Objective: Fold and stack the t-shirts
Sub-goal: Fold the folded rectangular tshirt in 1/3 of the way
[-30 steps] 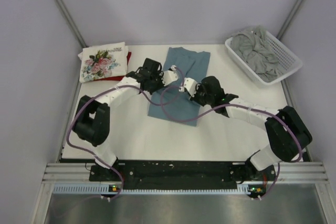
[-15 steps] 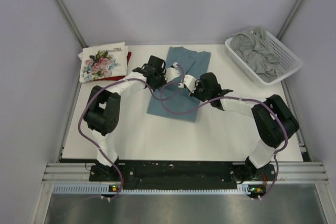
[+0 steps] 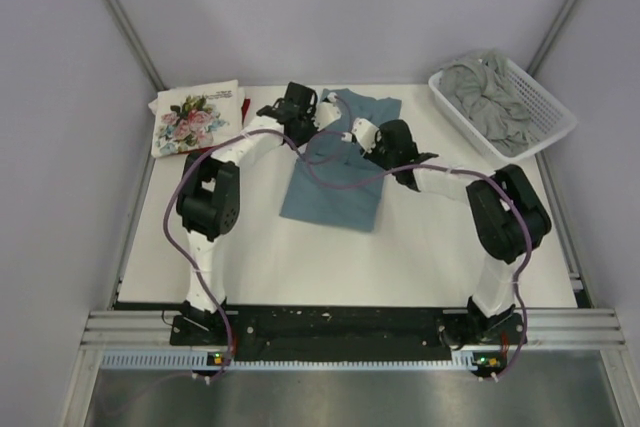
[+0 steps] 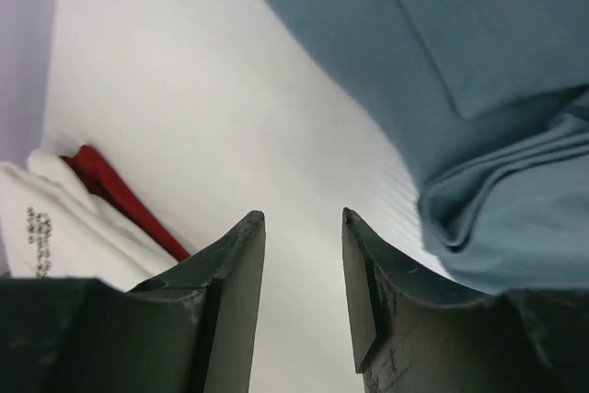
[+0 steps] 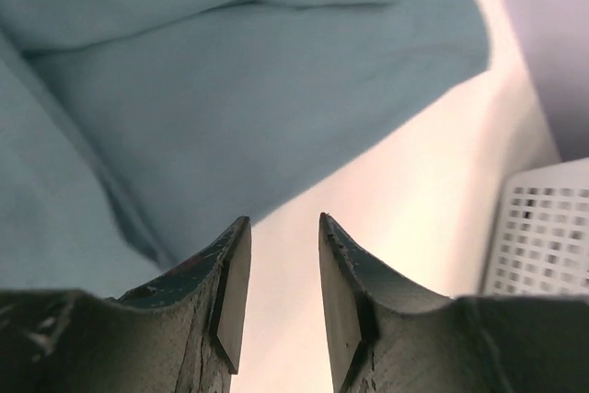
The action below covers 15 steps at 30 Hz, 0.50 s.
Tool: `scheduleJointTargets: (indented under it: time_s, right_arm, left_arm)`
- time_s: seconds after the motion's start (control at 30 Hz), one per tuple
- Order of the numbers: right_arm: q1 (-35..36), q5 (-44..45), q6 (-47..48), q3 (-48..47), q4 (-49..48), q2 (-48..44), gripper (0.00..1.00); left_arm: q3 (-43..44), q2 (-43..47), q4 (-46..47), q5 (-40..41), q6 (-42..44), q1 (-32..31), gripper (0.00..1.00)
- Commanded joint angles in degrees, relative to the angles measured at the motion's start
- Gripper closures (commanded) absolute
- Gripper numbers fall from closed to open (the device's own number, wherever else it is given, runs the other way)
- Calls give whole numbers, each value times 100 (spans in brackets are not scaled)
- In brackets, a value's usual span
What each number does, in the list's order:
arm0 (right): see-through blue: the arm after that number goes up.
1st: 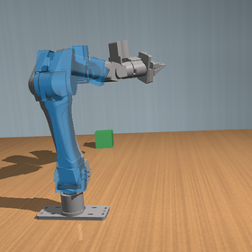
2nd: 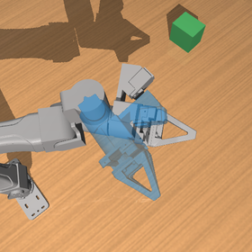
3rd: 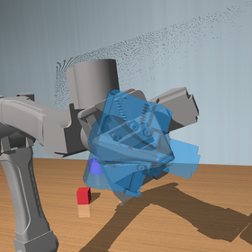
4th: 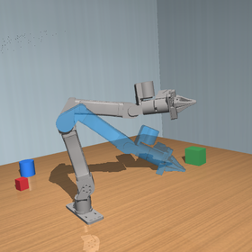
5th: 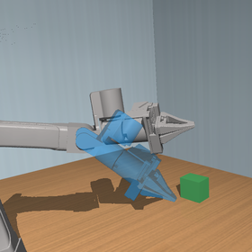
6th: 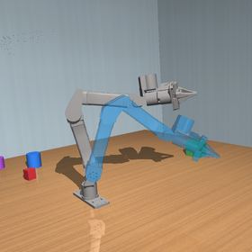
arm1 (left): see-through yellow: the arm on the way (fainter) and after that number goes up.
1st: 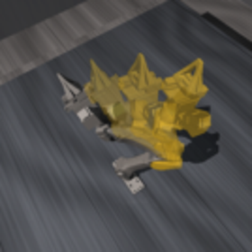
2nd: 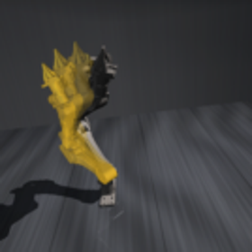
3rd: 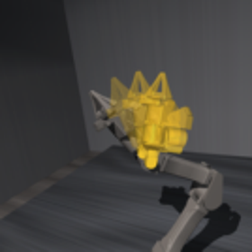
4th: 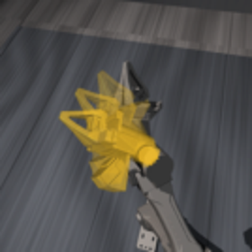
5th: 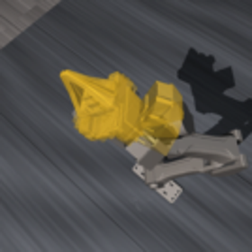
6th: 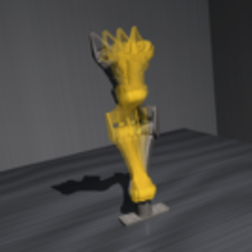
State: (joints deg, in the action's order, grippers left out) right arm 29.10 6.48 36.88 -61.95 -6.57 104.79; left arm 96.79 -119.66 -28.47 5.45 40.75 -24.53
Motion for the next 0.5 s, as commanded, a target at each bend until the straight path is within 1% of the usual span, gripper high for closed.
scheduleJointTargets:
  time_s: [0.0,0.07,0.1,0.13,0.2,0.27,0.3,0.37,0.47]
  right_arm:
    - [-71,22,-225,-380,181,-510,64]
    - [-28,-618,-287,-12,313,-1090,61]
    - [33,-1205,-148,199,375,-1536,58]
    - [147,-1506,10,462,463,-1880,54]
    - [480,-1860,423,876,638,-2408,49]
    - [885,-1896,705,1167,1095,-2761,47]
    - [1061,-1922,767,1333,1270,-2902,47]
    - [1316,-2054,838,1545,1421,-3061,47]
    - [1659,-1853,891,1809,1500,-3027,46]
  left_arm:
    - [806,178,-263,1,-383,326,56]
    - [466,625,-475,-516,-340,370,56]
    - [115,958,-441,-963,-166,362,57]
    - [-341,1266,-423,-1385,88,362,57]
    - [-1211,2082,-519,-2378,659,344,57]
    - [-1994,2585,-799,-3283,1370,344,56]
    - [-2494,2779,-879,-3549,1766,344,53]
    - [-3128,3087,-836,-3823,2320,344,49]
    - [-3631,3194,-801,-3754,2779,318,42]
